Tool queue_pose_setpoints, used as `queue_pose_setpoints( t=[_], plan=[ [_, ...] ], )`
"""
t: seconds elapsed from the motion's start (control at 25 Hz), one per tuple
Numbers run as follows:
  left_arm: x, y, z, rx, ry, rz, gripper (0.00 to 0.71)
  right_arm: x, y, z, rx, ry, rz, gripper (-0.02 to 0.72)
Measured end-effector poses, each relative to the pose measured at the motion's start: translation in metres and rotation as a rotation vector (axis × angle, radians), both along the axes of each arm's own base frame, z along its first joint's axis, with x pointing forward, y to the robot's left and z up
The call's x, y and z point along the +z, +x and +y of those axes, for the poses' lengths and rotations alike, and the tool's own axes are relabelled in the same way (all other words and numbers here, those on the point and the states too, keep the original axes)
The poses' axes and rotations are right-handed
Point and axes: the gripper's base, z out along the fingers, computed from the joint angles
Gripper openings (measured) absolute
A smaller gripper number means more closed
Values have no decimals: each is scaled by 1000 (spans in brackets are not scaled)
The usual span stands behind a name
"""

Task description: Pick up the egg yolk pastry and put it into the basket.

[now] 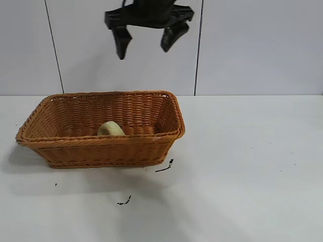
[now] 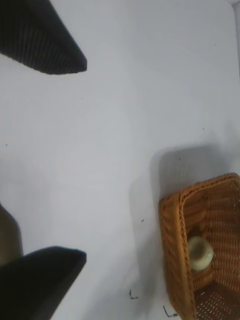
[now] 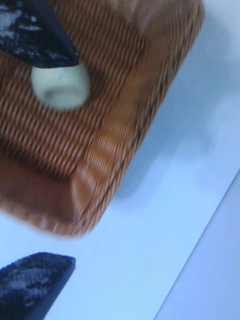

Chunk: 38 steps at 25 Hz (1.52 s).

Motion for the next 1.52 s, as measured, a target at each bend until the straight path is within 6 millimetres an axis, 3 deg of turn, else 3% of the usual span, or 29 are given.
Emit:
queue_pose_setpoints(
  t=[0.2,0.36,0.64,0.8,1.0,1.24,1.52],
  plan=[
    [0,0,0,0,0,0,696,-1,13,-71,-139,-4,15,693],
    [0,0,0,0,0,0,696,0,15,-106,-207,-4,13,693],
    [0,0,0,0,0,0,696,14,2,-112,-205,-5,24,693],
    [0,0,0,0,0,0,696,27,-24,-111,-201,8,63,693],
    [0,0,0,0,0,0,696,50,-82,-114,-202,1,112,693],
    [0,0,0,0,0,0,696,75,-180,-119,-200,11,128,693],
    [0,0,0,0,0,0,696,65,-295,-124,-198,24,129,693]
  ],
)
